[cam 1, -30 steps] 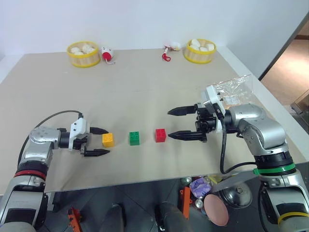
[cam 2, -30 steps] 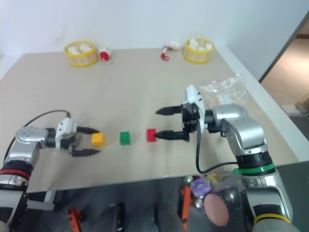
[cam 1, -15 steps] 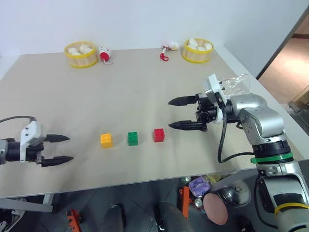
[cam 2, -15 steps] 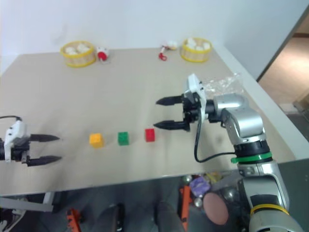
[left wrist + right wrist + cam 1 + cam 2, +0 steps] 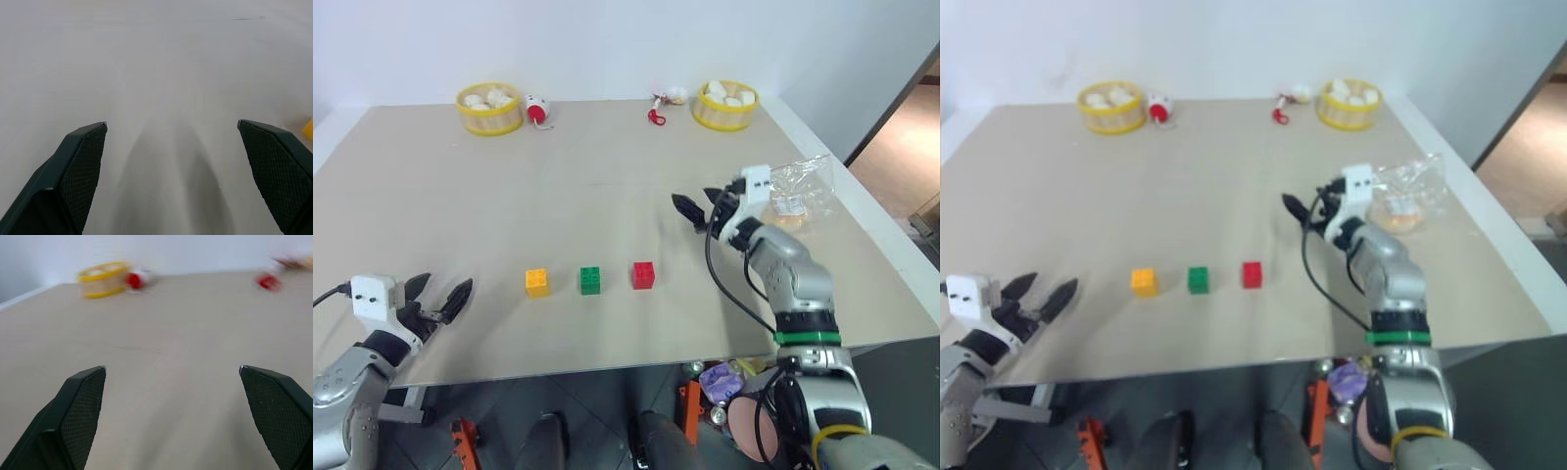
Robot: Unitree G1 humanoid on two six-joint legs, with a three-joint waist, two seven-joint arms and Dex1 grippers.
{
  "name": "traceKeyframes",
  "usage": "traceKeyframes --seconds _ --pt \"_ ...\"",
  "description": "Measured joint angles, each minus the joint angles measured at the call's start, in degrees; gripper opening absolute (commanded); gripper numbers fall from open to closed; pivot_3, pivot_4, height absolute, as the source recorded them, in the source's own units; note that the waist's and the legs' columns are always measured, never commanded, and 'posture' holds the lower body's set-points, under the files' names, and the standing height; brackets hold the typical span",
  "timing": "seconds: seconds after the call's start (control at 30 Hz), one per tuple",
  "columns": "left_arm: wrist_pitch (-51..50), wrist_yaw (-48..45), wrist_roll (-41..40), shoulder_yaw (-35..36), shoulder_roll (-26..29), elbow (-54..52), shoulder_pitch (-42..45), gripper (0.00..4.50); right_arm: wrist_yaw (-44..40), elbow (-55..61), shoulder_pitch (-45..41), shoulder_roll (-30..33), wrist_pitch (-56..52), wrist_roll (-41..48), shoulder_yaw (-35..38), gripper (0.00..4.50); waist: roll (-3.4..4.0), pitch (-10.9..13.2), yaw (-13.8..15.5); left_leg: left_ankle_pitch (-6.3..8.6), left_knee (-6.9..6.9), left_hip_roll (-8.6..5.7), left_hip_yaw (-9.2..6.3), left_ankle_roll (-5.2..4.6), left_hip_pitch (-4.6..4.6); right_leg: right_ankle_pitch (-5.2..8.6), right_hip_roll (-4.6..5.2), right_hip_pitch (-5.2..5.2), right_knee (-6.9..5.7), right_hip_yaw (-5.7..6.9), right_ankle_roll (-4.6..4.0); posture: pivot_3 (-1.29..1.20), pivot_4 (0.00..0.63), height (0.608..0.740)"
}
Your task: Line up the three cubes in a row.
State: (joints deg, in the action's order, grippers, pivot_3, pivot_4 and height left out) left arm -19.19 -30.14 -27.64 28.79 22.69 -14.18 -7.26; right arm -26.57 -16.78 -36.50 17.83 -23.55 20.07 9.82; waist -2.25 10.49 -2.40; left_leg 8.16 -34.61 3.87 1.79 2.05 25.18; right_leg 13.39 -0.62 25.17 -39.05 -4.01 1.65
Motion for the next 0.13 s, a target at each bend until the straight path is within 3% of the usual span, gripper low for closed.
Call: traceKeyframes --seconds 0.13 --pt "-0.01 4.81 -0.55 -0.05 -2.22 -2.45 0.43 4.42 5.24 5.07 6.33 -1.74 0.62 -1.15 0.18 4.50 0.02 0.01 -0.36 -0.02 -0.07 -0.05 0.05 -0.03 -0.08 -0.13 -0.01 0.02 0.00 -0.14 -0.06 0.00 0.150 0.740"
